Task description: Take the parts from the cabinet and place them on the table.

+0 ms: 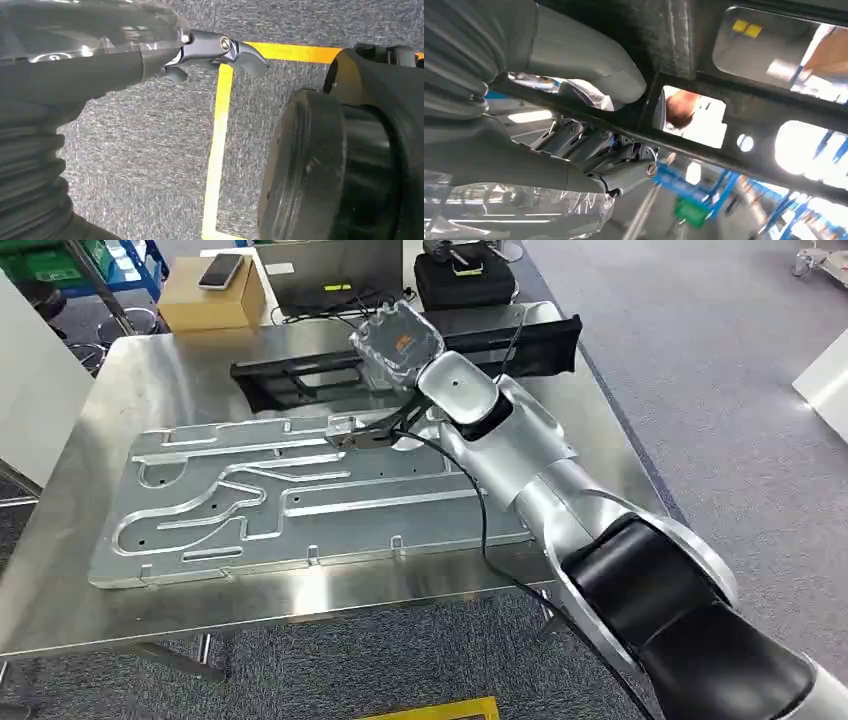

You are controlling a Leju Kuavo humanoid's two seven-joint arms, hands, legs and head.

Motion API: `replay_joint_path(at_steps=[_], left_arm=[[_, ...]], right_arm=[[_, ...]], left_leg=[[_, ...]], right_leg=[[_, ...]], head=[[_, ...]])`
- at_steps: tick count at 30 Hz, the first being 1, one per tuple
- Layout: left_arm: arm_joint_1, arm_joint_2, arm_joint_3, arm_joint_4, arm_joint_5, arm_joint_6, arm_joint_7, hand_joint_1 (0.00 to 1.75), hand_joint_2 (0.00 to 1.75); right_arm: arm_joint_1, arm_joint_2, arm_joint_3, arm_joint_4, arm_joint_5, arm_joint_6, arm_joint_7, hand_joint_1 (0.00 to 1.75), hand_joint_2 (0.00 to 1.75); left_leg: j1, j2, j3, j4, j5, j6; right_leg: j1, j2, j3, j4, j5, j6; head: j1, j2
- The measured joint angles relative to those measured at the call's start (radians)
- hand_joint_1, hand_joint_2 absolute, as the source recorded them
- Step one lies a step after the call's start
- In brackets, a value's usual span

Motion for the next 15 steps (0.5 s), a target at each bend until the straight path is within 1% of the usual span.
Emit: replay_joint_path(at_steps=[1, 2, 3, 4, 5, 6, 7, 8, 9, 10, 11, 12, 13, 14, 15], left_arm=[[-0.002, 0.0, 0.0, 0.0, 0.0, 0.001, -0.007, 0.0, 1.75], [-0.005, 0.0, -0.002, 0.0, 0.0, 0.003, -0.013, 0.0, 1.75], [-0.006, 0.0, -0.003, 0.0, 0.0, 0.005, -0.016, 0.0, 1.75], [-0.008, 0.0, -0.005, 0.0, 0.0, 0.005, -0.016, 0.0, 1.75], [-0.009, 0.0, -0.007, 0.0, 0.0, 0.005, -0.015, 0.0, 1.75], [-0.009, 0.0, -0.01, -0.001, 0.0, 0.004, -0.013, 0.0, 1.75], [-0.008, -0.001, -0.015, -0.001, 0.0, 0.004, -0.006, 0.0, 1.75], [-0.008, -0.002, -0.02, -0.003, 0.0, 0.005, -0.002, 0.0, 1.75], [-0.008, -0.002, -0.026, -0.003, 0.0, 0.007, 0.002, 0.0, 1.75], [-0.008, -0.002, -0.03, -0.003, 0.0, 0.011, 0.006, 0.0, 1.75], [-0.01, -0.002, -0.031, -0.003, 0.0, 0.013, 0.007, 0.0, 1.75], [-0.01, -0.002, -0.032, -0.003, 0.0, 0.014, 0.009, 0.0, 1.75], [-0.01, -0.002, -0.034, -0.003, 0.0, 0.015, 0.01, 0.0, 1.75], [-0.01, -0.002, -0.037, -0.003, 0.0, 0.015, 0.01, 0.0, 1.75], [-0.011, -0.002, -0.039, -0.003, -0.002, 0.015, 0.01, 0.0, 1.75]], right_arm=[[-0.001, 0.001, 0.004, 0.015, -0.003, 0.001, -0.002, 0.0, 0.0], [0.0, 0.003, 0.012, 0.033, -0.006, 0.0, -0.003, 0.0, 0.0], [0.009, 0.003, 0.016, 0.049, -0.013, -0.005, -0.003, 0.0, 0.0], [0.03, 0.001, 0.016, 0.067, -0.026, -0.022, -0.003, 0.0, 0.0], [0.055, -0.004, 0.016, 0.082, -0.038, -0.037, -0.003, 0.0, 0.0], [0.078, -0.009, 0.016, 0.094, -0.046, -0.047, -0.003, 0.0, 0.0], [0.109, -0.015, 0.014, 0.104, -0.059, -0.065, -0.003, 0.0, 0.0], [0.13, -0.022, 0.01, 0.112, -0.073, -0.082, -0.005, 0.0, 0.0], [0.141, -0.029, 0.005, 0.116, -0.084, -0.098, -0.007, 0.0, 0.0], [0.151, -0.034, -0.001, 0.122, -0.094, -0.115, -0.007, 0.0, 0.0], [0.16, -0.034, -0.005, 0.126, -0.097, -0.124, -0.01, 0.0, 0.0], [0.172, -0.036, -0.007, 0.13, -0.1, -0.126, -0.011, 0.0, 0.0], [0.182, -0.04, -0.01, 0.135, -0.102, -0.126, -0.012, 0.0, 0.0], [0.188, -0.041, -0.012, 0.139, -0.103, -0.125, -0.015, 0.0, 0.0], [0.189, -0.041, -0.013, 0.142, -0.106, -0.125, -0.016, 0.0, 0.0]], left_leg=[[-0.001, 0.0, 0.002, -0.003, -0.001, 0.004], [-0.001, 0.0, 0.003, -0.003, -0.002, 0.008], [-0.001, 0.001, 0.005, -0.003, -0.004, 0.011], [-0.001, 0.001, 0.008, -0.003, -0.007, 0.012], [-0.001, 0.0, 0.012, -0.002, -0.01, 0.014], [0.0, -0.002, 0.016, -0.002, -0.012, 0.014], [0.0, -0.006, 0.02, 0.0, -0.016, 0.012], [0.0, -0.009, 0.022, 0.005, -0.02, 0.009], [-0.001, -0.01, 0.023, 0.011, -0.026, 0.005], [-0.004, -0.009, 0.018, 0.014, -0.031, -0.001], [-0.008, -0.007, 0.016, 0.019, -0.033, -0.006], [-0.008, -0.004, 0.018, 0.016, -0.033, -0.009], [-0.007, -0.003, 0.021, 0.011, -0.033, -0.015], [-0.006, -0.002, 0.024, 0.009, -0.033, -0.02], [-0.006, -0.001, 0.018, 0.016, -0.042, -0.025]], right_leg=[[0.001, -0.001, -0.016, 0.034, -0.021, 0.003], [-0.002, -0.001, -0.055, 0.11, -0.058, 0.006], [-0.003, -0.001, -0.096, 0.189, -0.087, 0.009], [-0.003, -0.001, -0.139, 0.265, -0.107, 0.012], [-0.004, -0.001, -0.161, 0.295, -0.101, 0.014], [-0.006, -0.001, -0.162, 0.284, -0.081, 0.014], [-0.008, -0.001, -0.141, 0.22, -0.031, 0.013], [-0.009, -0.002, -0.104, 0.124, 0.025, 0.01], [-0.008, -0.003, -0.069, 0.036, 0.068, 0.005], [-0.003, -0.006, -0.056, 0.007, 0.057, -0.001], [-0.002, -0.002, -0.059, -0.003, 0.065, -0.004], [0.0, 0.002, -0.059, -0.002, 0.064, -0.006], [0.002, 0.004, -0.057, -0.001, 0.062, -0.011], [0.001, 0.005, -0.055, -0.005, 0.064, -0.016], [-0.009, 0.004, -0.05, -0.013, 0.069, -0.023]], head=[[0.0, 0.0], [0.0, 0.0], [0.0, 0.0], [0.0, 0.0], [0.0, 0.0], [0.0, 0.0], [0.0, 0.0], [0.0, 0.0], [0.0, 0.0], [0.0, 0.0], [0.0, 0.0], [0.0, 0.0], [0.0, 0.0], [0.0, 0.0], [0.0, 0.0]])
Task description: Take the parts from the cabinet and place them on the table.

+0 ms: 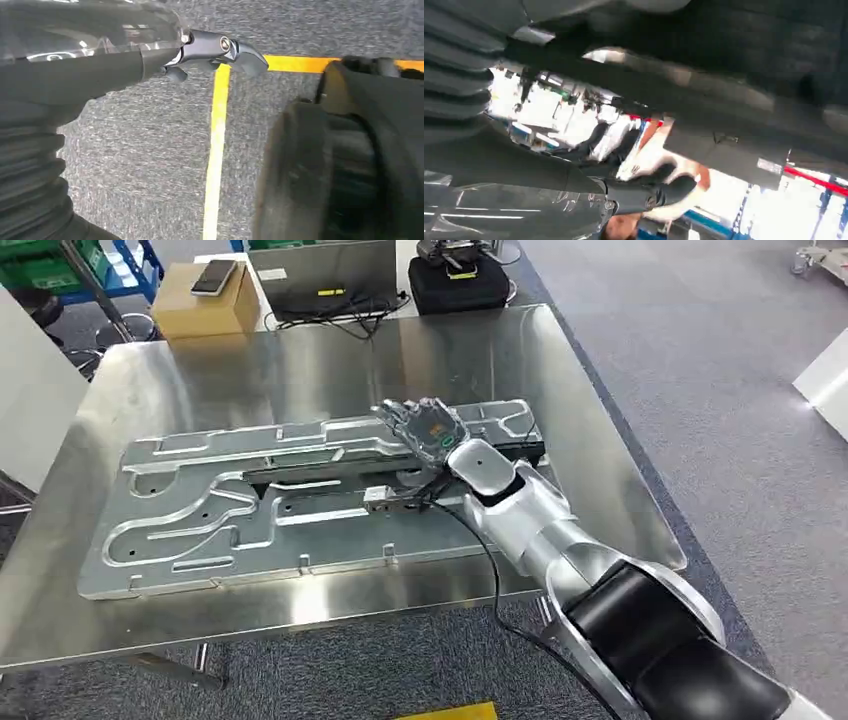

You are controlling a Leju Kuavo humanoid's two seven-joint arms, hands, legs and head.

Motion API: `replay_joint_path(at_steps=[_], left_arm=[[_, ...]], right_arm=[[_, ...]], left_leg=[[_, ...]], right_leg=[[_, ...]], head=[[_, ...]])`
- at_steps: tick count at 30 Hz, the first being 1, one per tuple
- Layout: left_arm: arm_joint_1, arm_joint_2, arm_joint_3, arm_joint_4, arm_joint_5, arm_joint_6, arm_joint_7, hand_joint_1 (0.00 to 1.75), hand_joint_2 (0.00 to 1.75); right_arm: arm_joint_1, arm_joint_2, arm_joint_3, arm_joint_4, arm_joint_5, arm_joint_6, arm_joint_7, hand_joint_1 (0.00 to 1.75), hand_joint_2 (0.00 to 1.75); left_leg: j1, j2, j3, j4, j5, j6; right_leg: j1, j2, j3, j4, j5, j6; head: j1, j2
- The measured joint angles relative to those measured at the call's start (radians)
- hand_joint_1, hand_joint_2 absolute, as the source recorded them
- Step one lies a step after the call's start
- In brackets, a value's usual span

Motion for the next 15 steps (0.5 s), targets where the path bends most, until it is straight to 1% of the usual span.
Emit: replay_joint_path(at_steps=[1, 2, 4, 5, 6, 7, 8, 9, 10, 11, 12, 13, 14, 15], left_arm=[[0.0, -0.002, -0.001, 0.0, 0.0, 0.002, 0.0, 0.0, 1.75], [-0.001, -0.002, -0.003, 0.0, 0.0, 0.002, 0.0, 0.0, 1.75], [0.002, -0.001, -0.006, 0.0, 0.0, 0.008, -0.002, 0.0, 1.75], [0.005, -0.002, -0.006, 0.0, 0.0, 0.008, -0.004, 0.0, 1.75], [0.008, -0.002, -0.006, 0.0, 0.0, 0.01, -0.007, 0.0, 0.0], [0.01, -0.002, -0.006, 0.0, -0.001, 0.014, -0.012, 0.0, 0.0], [0.011, -0.002, -0.006, 0.0, -0.001, 0.019, -0.021, 0.0, 0.0], [0.011, -0.002, -0.006, 0.0, -0.001, 0.024, -0.026, 0.0, 0.0], [0.011, -0.002, -0.006, 0.0, -0.001, 0.028, -0.028, 0.0, 0.0], [0.01, -0.002, -0.005, 0.0, 0.0, 0.034, -0.031, 0.0, 0.0], [0.01, -0.002, -0.004, 0.0, 0.0, 0.037, -0.032, 0.0, 0.0], [0.013, -0.002, -0.002, 0.0, 0.0, 0.04, -0.032, 0.0, 0.0], [0.016, -0.002, 0.002, 0.0, -0.001, 0.041, -0.032, 0.0, 0.0], [0.017, -0.005, 0.005, 0.0, -0.001, 0.042, -0.03, 0.0, 0.0]], right_arm=[[0.0, 0.0, -0.002, 0.002, -0.006, -0.001, -0.006, 0.0, 0.0], [0.001, 0.0, -0.008, 0.003, -0.015, -0.004, -0.011, 0.0, 0.0], [0.021, 0.0, -0.02, 0.007, -0.034, -0.021, -0.028, 0.0, 0.0], [0.035, 0.0, -0.028, 0.01, -0.042, -0.029, -0.034, 0.0, 0.0], [0.048, 0.0, -0.033, 0.012, -0.047, -0.036, -0.042, 0.0, 0.0], [0.056, 0.001, -0.038, 0.015, -0.056, -0.044, -0.053, 0.0, 0.0], [0.061, 0.004, -0.046, 0.016, -0.069, -0.054, -0.064, 0.0, 0.0], [0.061, 0.008, -0.056, 0.016, -0.087, -0.066, -0.081, 0.0, 0.0], [0.061, 0.011, -0.068, 0.016, -0.113, -0.076, -0.101, 0.0, 0.0], [0.06, 0.019, -0.094, 0.015, -0.174, -0.093, -0.148, 0.0, 0.0], [0.064, 0.026, -0.116, 0.011, -0.226, -0.094, -0.192, 0.0, 0.0], [0.072, 0.031, -0.144, 0.0, -0.299, -0.088, -0.254, 0.0, 0.0], [0.08, 0.042, -0.178, -0.018, -0.393, -0.069, -0.331, 0.0, 0.0], [0.085, 0.048, -0.208, -0.038, -0.483, -0.035, -0.394, 0.0, 0.0]], left_leg=[[0.001, 0.0, -0.006, 0.026, -0.018, -0.006], [0.003, 0.0, -0.03, 0.084, -0.053, -0.009], [0.006, 0.0, -0.104, 0.243, -0.12, -0.016], [0.006, 0.0, -0.131, 0.294, -0.133, -0.018], [0.007, 0.0, -0.136, 0.298, -0.12, -0.019], [0.007, 0.001, -0.118, 0.257, -0.088, -0.018], [0.008, 0.001, -0.081, 0.176, -0.041, -0.016], [0.008, 0.001, -0.037, 0.086, 0.002, -0.012], [0.007, 0.003, -0.006, 0.012, 0.015, -0.006], [0.0, 0.001, 0.008, -0.006, 0.008, -0.001], [0.0, 0.0, 0.005, -0.002, 0.007, 0.005], [-0.001, -0.001, 0.004, -0.003, 0.008, 0.007], [-0.002, -0.001, 0.004, -0.004, 0.009, 0.012], [0.006, 0.0, 0.008, -0.014, 0.014, 0.021]], right_leg=[[0.0, 0.0, 0.002, -0.002, -0.001, -0.003], [0.0, 0.0, 0.003, -0.002, -0.002, -0.007], [0.001, -0.001, 0.005, -0.002, -0.003, -0.01], [0.001, -0.001, 0.005, -0.001, -0.004, -0.011], [0.001, 0.0, 0.006, -0.001, -0.004, -0.011], [0.001, 0.001, 0.007, -0.001, -0.005, -0.01], [0.001, 0.002, 0.009, 0.0, -0.007, -0.009], [0.001, 0.003, 0.011, 0.001, -0.009, -0.006], [0.001, 0.004, 0.013, 0.001, -0.011, -0.002], [0.01, 0.005, 0.008, 0.006, -0.011, 0.004], [0.007, 0.005, 0.008, 0.002, -0.009, 0.009], [0.007, 0.005, 0.01, 0.001, -0.009, 0.013], [0.006, 0.005, 0.011, -0.001, -0.008, 0.018], [0.01, 0.005, 0.009, 0.002, -0.013, 0.025]], head=[[0.0, 0.0], [0.0, 0.0], [0.0, 0.0], [0.0, 0.0], [0.0, 0.0], [0.0, 0.0], [0.0, 0.0], [0.0, 0.0], [0.0, 0.0], [0.0, 0.0], [0.0, 0.0], [0.0, 0.0], [0.0, 0.0], [0.0, 0.0]])
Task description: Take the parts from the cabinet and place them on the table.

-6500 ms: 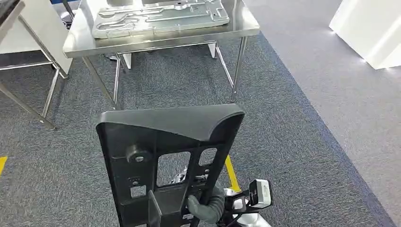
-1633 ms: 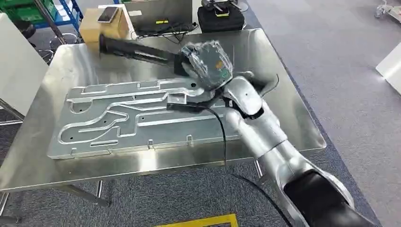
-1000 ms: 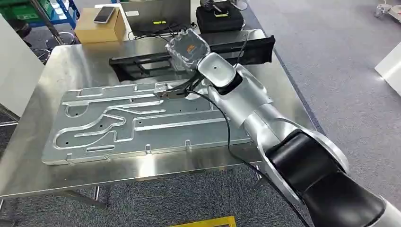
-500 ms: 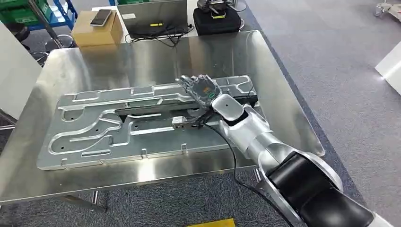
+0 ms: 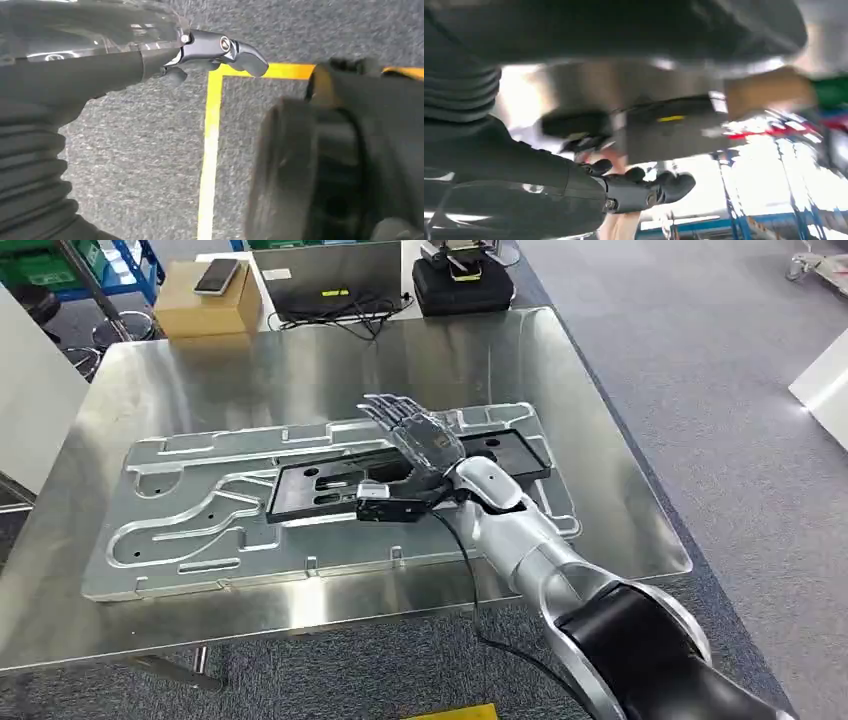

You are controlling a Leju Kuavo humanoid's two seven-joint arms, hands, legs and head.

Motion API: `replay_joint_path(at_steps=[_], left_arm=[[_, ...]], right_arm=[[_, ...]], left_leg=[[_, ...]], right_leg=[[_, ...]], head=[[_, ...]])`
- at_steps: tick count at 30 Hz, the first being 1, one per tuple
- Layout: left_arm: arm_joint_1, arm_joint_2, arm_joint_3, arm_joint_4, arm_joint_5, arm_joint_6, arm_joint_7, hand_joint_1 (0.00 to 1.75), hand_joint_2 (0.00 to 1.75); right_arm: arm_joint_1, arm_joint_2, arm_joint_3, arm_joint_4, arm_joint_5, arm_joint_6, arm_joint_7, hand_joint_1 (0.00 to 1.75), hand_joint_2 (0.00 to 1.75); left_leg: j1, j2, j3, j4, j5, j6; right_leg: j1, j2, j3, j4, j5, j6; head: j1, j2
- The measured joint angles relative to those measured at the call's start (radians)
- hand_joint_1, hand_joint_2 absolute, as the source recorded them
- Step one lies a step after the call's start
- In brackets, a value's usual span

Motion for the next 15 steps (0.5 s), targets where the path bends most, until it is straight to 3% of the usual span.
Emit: replay_joint_path(at_steps=[1, 3, 5, 6, 7, 9, 10, 11, 13, 14, 15], left_arm=[[-0.001, -0.001, 0.004, 0.0, 0.0, 0.001, 0.001, 0.0, 0.0], [-0.003, -0.002, 0.006, 0.0, 0.0, 0.001, 0.004, 0.0, 0.0], [0.0, -0.002, 0.007, 0.0, 0.0, 0.0, 0.007, 0.0, 0.0], [0.002, -0.003, 0.007, 0.0, 0.0, 0.0, 0.009, 0.0, 0.0], [0.005, -0.003, 0.007, 0.0, 0.0, 0.0, 0.01, 0.0, 0.0], [0.007, -0.005, 0.007, 0.0, 0.0, -0.001, 0.01, 0.0, 0.0], [0.006, -0.006, 0.007, 0.0, 0.0, -0.001, 0.01, 0.0, 0.0], [0.004, -0.009, 0.007, 0.0, 0.0, -0.002, 0.011, 0.0, 0.0], [0.005, -0.008, 0.009, 0.0, 0.0, -0.006, 0.012, 0.0, 0.0], [0.005, -0.009, 0.013, 0.0, 0.0, -0.009, 0.013, 0.0, 0.0], [0.006, -0.008, 0.023, 0.0, 0.0, -0.011, 0.013, 0.0, 0.0]], right_arm=[[0.006, 0.007, -0.032, -0.028, -0.11, 0.057, -0.066, 0.0, 0.0], [0.014, 0.02, -0.103, -0.097, -0.323, 0.188, -0.167, 0.0, 0.0], [0.039, 0.023, -0.146, -0.167, -0.428, 0.264, -0.169, 0.0, 0.0], [0.057, 0.023, -0.155, -0.203, -0.453, 0.279, -0.166, 0.0, 0.0], [0.069, 0.022, -0.159, -0.222, -0.466, 0.281, -0.164, 0.0, 0.0], [0.076, 0.021, -0.164, -0.258, -0.49, 0.286, -0.165, 0.0, 0.0], [0.075, 0.021, -0.167, -0.275, -0.513, 0.29, -0.168, 0.0, 0.0], [0.075, 0.021, -0.174, -0.291, -0.553, 0.309, -0.17, 0.0, 0.0], [0.099, 0.021, -0.193, -0.35, -0.721, 0.393, -0.173, 0.0, 0.0], [0.127, 0.016, -0.204, -0.412, -0.826, 0.424, -0.173, 0.0, 0.0], [0.158, 0.004, -0.21, -0.485, -0.895, 0.416, -0.173, 0.0, 0.0]], left_leg=[[0.0, 0.0, 0.003, -0.004, 0.003, 0.005], [-0.001, 0.0, 0.002, -0.004, 0.003, 0.014], [-0.002, 0.0, 0.003, -0.003, 0.002, 0.016], [-0.002, -0.001, 0.003, -0.002, 0.001, 0.017], [-0.002, -0.001, 0.004, 0.0, 0.0, 0.017], [-0.004, -0.002, 0.004, 0.007, -0.004, 0.012], [-0.004, -0.002, 0.003, 0.01, -0.007, 0.009], [-0.012, -0.001, -0.001, 0.014, -0.01, 0.004], [-0.01, -0.001, -0.001, 0.013, -0.009, -0.004], [-0.008, -0.001, 0.001, 0.009, -0.008, -0.009], [-0.01, -0.003, 0.002, 0.011, -0.009, -0.015]], right_leg=[[-0.005, -0.005, -0.006, 0.018, -0.016, 0.005], [-0.005, -0.008, -0.058, 0.136, -0.086, 0.009], [-0.005, -0.009, -0.123, 0.275, -0.135, 0.01], [-0.005, -0.009, -0.132, 0.29, -0.127, 0.009], [-0.005, -0.009, -0.122, 0.265, -0.103, 0.007], [-0.003, -0.009, -0.05, 0.11, -0.017, -0.004], [-0.002, -0.009, -0.014, 0.037, 0.011, -0.011], [0.004, -0.009, -0.003, 0.01, -0.004, -0.014], [0.005, -0.008, -0.004, 0.007, -0.001, -0.015], [0.008, -0.008, -0.003, 0.007, -0.002, -0.02], [0.001, -0.01, 0.0, -0.003, 0.002, -0.027]], head=[[0.001, 0.0], [0.0, 0.0], [0.0, 0.0], [0.0, 0.0], [0.0, 0.0], [0.0, 0.0], [0.0, 0.0], [0.0, 0.0], [0.0, 0.0], [0.0, 0.0], [0.0, 0.0]])
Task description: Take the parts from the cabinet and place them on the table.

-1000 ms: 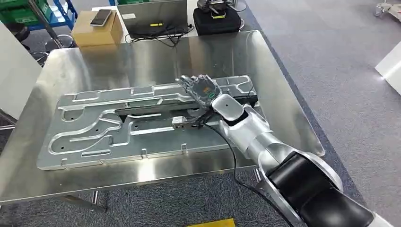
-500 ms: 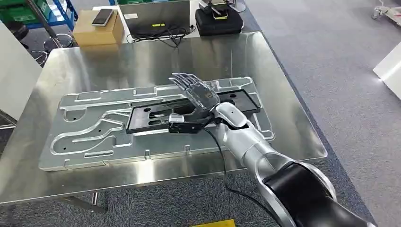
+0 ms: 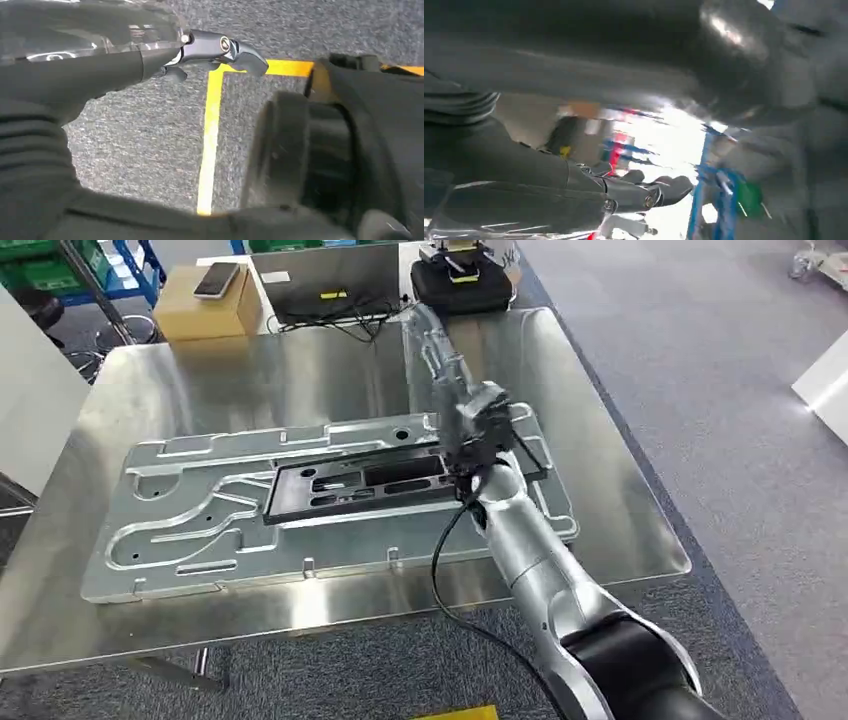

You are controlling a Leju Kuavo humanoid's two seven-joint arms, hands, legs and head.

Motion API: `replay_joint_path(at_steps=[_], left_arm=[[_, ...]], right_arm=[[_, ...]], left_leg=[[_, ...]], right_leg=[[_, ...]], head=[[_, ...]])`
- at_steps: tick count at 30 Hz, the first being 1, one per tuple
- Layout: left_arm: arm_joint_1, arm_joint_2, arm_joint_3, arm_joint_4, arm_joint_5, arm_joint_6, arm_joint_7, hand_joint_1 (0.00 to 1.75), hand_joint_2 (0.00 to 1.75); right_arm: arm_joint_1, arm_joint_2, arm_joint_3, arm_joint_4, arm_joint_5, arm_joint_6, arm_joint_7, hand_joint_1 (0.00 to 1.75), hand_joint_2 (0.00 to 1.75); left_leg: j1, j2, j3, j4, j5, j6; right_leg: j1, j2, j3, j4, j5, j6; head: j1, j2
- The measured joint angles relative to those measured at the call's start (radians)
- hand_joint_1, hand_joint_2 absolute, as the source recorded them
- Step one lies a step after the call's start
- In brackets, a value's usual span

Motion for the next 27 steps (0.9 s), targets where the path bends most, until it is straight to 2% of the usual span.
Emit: replay_joint_path(at_steps=[1, 2, 4, 5, 6, 7, 8, 10, 11, 13, 15, 16, 17, 18, 19, 20, 21, 22, 23, 25, 26, 27], left_arm=[[0.002, -0.001, 0.015, 0.0, 0.0, -0.001, 0.001, 0.0, 0.0], [0.004, -0.002, 0.032, 0.0, 0.0, -0.003, 0.0, 0.0, 0.0], [0.007, -0.001, 0.052, 0.0, 0.0, -0.003, 0.0, 0.0, 0.0], [0.009, -0.001, 0.059, 0.0, 0.0, -0.004, 0.001, 0.0, 0.0], [0.01, -0.001, 0.061, 0.0, 0.0, -0.005, 0.001, 0.0, 0.0], [0.009, -0.001, 0.065, 0.0, 0.0, -0.006, 0.001, 0.0, 0.0], [0.009, -0.001, 0.07, 0.0, 0.0, -0.006, 0.001, 0.0, 0.0], [0.008, -0.001, 0.084, 0.0, 0.0, -0.005, -0.002, 0.0, 0.0], [0.007, -0.001, 0.089, 0.0, 0.0, -0.005, -0.002, 0.0, 0.0], [0.007, -0.001, 0.109, 0.0, 0.0, -0.002, -0.006, 0.0, 0.0], [0.018, -0.002, 0.141, 0.0, 0.0, 0.003, -0.011, 0.0, 0.0], [0.025, -0.006, 0.151, 0.0, 0.0, 0.003, -0.013, 0.0, 0.0], [0.028, -0.008, 0.161, 0.0, 0.0, 0.005, -0.013, 0.0, 0.0], [0.029, -0.009, 0.165, 0.0, 0.0, 0.005, -0.013, 0.0, 0.0], [0.031, -0.009, 0.166, 0.0, 0.0, 0.005, -0.013, 0.0, 0.0], [0.035, -0.009, 0.167, 0.0, 0.0, 0.004, -0.013, 0.0, 0.0], [0.042, -0.009, 0.167, 0.0, 0.003, 0.002, -0.013, 0.0, 0.0], [0.048, -0.009, 0.169, 0.0, 0.003, 0.0, -0.013, 0.0, 0.0], [0.051, -0.009, 0.17, 0.0, 0.003, -0.003, -0.014, 0.0, 0.0], [0.049, -0.01, 0.171, 0.0, 0.0, -0.013, -0.021, 0.0, 0.0], [0.046, -0.01, 0.171, 0.0, 0.0, -0.016, -0.025, 0.0, 0.0], [0.047, -0.01, 0.171, 0.0, 0.0, -0.018, -0.03, 0.0, 0.0]], right_arm=[[0.029, -0.011, -0.002, -0.088, -0.043, -0.029, 0.002, 0.0, 0.0], [0.052, -0.027, -0.003, -0.163, -0.052, -0.06, 0.004, 0.0, 0.0], [0.095, -0.051, -0.006, -0.261, -0.053, -0.08, 0.007, 0.0, 0.0], [0.12, -0.058, -0.008, -0.3, -0.053, -0.082, 0.007, 0.0, 0.0], [0.141, -0.063, -0.008, -0.331, -0.053, -0.082, 0.007, 0.0, 0.0], [0.157, -0.068, -0.008, -0.36, -0.053, -0.082, 0.007, 0.0, 0.0], [0.166, -0.072, -0.008, -0.383, -0.051, -0.088, 0.006, 0.0, 0.0], [0.176, -0.081, -0.008, -0.422, 0.028, -0.176, 0.002, 0.0, 0.0], [0.191, -0.088, -0.008, -0.442, 0.099, -0.246, 0.002, 0.0, 0.0], [0.271, -0.121, -0.012, -0.507, 0.292, -0.41, 0.003, 0.0, 0.0], [0.442, -0.16, -0.04, -0.584, 0.472, -0.535, 0.009, 0.0, 0.0], [0.521, -0.179, -0.065, -0.601, 0.548, -0.58, 0.009, 0.0, 0.0], [0.597, -0.194, -0.097, -0.608, 0.608, -0.624, 0.009, 0.0, 0.0], [0.664, -0.207, -0.133, -0.608, 0.651, -0.654, 0.008, 0.0, 0.0], [0.738, -0.214, -0.17, -0.607, 0.677, -0.678, 0.005, 0.0, 0.0], [0.813, -0.219, -0.221, -0.605, 0.693, -0.695, 0.003, 0.0, 0.0], [0.878, -0.219, -0.265, -0.603, 0.702, -0.701, 0.001, 0.0, 0.0], [0.926, -0.219, -0.3, -0.601, 0.714, -0.703, 0.001, 0.0, 0.0], [0.958, -0.219, -0.328, -0.599, 0.735, -0.703, 0.002, 0.0, 0.0], [1.003, -0.216, -0.385, -0.599, 0.797, -0.701, 0.005, 0.0, 0.0], [1.019, -0.214, -0.412, -0.597, 0.823, -0.7, 0.006, 0.0, 0.0], [1.037, -0.207, -0.441, -0.592, 0.847, -0.699, 0.006, 0.0, 0.0]], left_leg=[[0.003, 0.002, -0.005, 0.012, -0.012, -0.005], [0.003, 0.003, -0.019, 0.051, -0.042, -0.01], [0.009, 0.004, -0.086, 0.208, -0.121, -0.019], [0.009, 0.004, -0.118, 0.28, -0.146, -0.022], [0.01, 0.004, -0.133, 0.31, -0.145, -0.023], [0.01, 0.004, -0.127, 0.293, -0.125, -0.022], [0.01, 0.004, -0.097, 0.225, -0.082, -0.019], [0.009, 0.004, -0.008, 0.042, 0.005, -0.008], [0.005, 0.003, 0.022, 0.005, -0.009, -0.002], [0.0, 0.0, 0.023, -0.005, -0.004, 0.005], [0.004, -0.011, 0.033, -0.018, 0.0, 0.018], [0.013, -0.009, 0.036, -0.03, 0.008, 0.027], [0.011, -0.01, 0.034, -0.034, 0.011, 0.034], [0.011, -0.01, 0.029, -0.034, 0.013, 0.037], [0.009, -0.01, 0.022, -0.033, 0.016, 0.041], [0.008, -0.01, 0.016, -0.032, 0.018, 0.043], [0.007, -0.011, 0.009, -0.03, 0.02, 0.043], [0.007, -0.01, 0.002, -0.027, 0.023, 0.041], [0.007, -0.007, -0.005, -0.022, 0.025, 0.038], [0.007, -0.001, -0.019, -0.011, 0.028, 0.032], [0.006, 0.002, -0.023, -0.003, 0.031, 0.028], [0.003, 0.001, -0.022, -0.004, 0.034, 0.023]], right_leg=[[-0.005, -0.004, 0.007, -0.005, 0.002, -0.003], [-0.006, -0.006, 0.009, -0.006, 0.001, -0.008], [-0.005, -0.007, 0.009, -0.005, 0.0, -0.011], [-0.005, -0.005, 0.009, -0.005, -0.001, -0.012], [-0.005, -0.004, 0.01, -0.005, -0.001, -0.012], [-0.005, -0.002, 0.01, -0.004, -0.001, -0.012], [-0.005, 0.001, 0.012, -0.004, -0.002, -0.01], [-0.005, 0.005, 0.018, -0.004, -0.005, -0.005], [-0.001, 0.004, 0.02, -0.005, -0.006, 0.0], [0.0, 0.001, 0.022, -0.007, -0.003, 0.01], [0.004, -0.008, 0.039, -0.02, -0.003, 0.022], [0.001, -0.007, 0.043, -0.015, -0.019, 0.03], [0.0, -0.003, 0.033, 0.009, -0.052, 0.036], [-0.001, -0.003, 0.009, 0.068, -0.1, 0.038], [-0.004, -0.003, -0.023, 0.149, -0.15, 0.04], [-0.005, -0.003, -0.052, 0.226, -0.188, 0.043], [-0.006, -0.003, -0.064, 0.272, -0.201, 0.044], [-0.006, -0.004, -0.053, 0.266, -0.189, 0.045], [-0.006, -0.004, -0.02, 0.218, -0.161, 0.045], [-0.011, -0.005, 0.097, 0.038, -0.098, 0.045], [-0.011, -0.005, 0.132, -0.032, -0.115, 0.041], [-0.002, -0.001, 0.131, -0.012, -0.086, 0.036]], head=[[0.0, 0.0], [0.0, 0.0], [0.0, 0.0], [0.0, 0.0], [0.0, 0.0], [0.0, 0.0], [0.0, 0.0], [0.0, 0.0], [0.0, 0.0], [0.0, 0.0], [0.0, 0.0], [0.0, 0.0], [0.0, 0.0], [0.0, 0.0], [0.0, 0.0], [0.0, 0.0], [0.0, 0.0], [0.0, 0.0], [0.0, 0.0], [0.0, 0.0], [0.0, 0.0], [0.0, 0.0]])
